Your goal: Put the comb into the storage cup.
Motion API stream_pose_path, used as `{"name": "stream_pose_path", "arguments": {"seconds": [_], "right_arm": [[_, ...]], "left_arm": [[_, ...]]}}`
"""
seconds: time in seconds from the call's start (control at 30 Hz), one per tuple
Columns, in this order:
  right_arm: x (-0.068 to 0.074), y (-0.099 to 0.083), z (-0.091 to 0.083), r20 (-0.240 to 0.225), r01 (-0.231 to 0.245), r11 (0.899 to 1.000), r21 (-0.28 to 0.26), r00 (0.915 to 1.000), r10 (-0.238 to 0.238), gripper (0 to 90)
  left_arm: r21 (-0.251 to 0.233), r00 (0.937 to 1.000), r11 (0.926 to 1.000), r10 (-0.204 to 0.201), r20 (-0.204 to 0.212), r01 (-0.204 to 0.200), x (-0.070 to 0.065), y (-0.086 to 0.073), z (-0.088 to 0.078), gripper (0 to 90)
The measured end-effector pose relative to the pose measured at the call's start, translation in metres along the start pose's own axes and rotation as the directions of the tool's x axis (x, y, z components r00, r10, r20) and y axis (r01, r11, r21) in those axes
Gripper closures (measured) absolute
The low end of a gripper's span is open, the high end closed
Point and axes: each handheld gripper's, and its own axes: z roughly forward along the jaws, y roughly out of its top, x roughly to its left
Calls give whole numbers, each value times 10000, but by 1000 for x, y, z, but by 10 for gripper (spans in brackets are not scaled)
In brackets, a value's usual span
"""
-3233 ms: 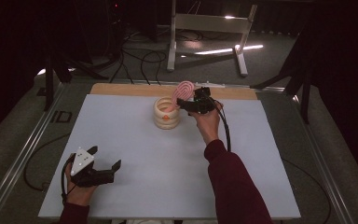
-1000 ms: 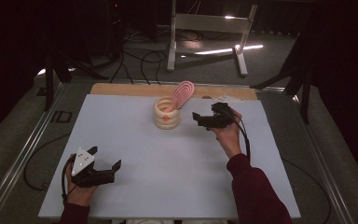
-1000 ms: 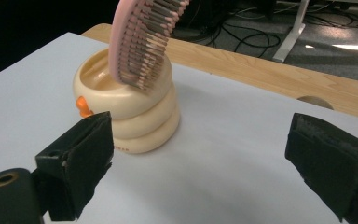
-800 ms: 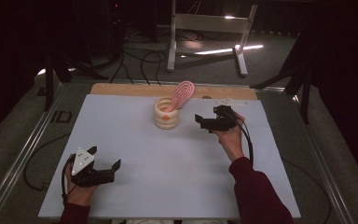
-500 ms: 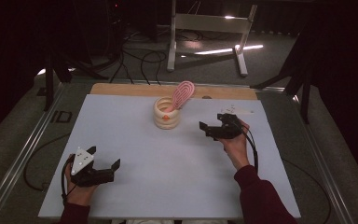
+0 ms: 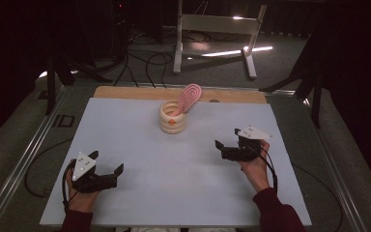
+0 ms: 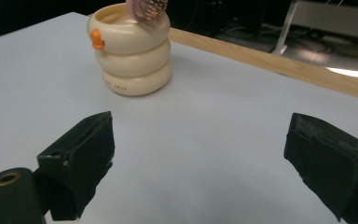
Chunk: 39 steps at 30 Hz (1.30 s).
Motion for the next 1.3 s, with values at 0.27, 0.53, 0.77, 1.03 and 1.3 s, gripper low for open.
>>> {"name": "stream_pose_path", "arguments": {"seconds": [0.27,0.53,0.77,1.03,1.3], "right_arm": [[11,-6,-19,29,619,9968,-513,9981,-618,83],[8,-22,-34,45,471,9965,-695,9989,-469,83],[2,-34,-52,169,104,9937,-1120,9998,-85,83],[0,-51,-67,-94,141,9881,-1532,9998,-157,83],[3,-66,-77,-221,103,9808,-1947,9996,-149,83]], "left_arm": [[-100,9999,9999,-74,-101,73,3,0,-2,2],[-298,9998,9995,-129,-135,125,7,1,-6,2],[-484,9995,9987,-193,-255,180,9,2,-9,2],[-782,9995,9969,-97,-286,75,9,3,-12,2],[-988,9996,9951,-83,-287,54,8,5,-15,2]]}}
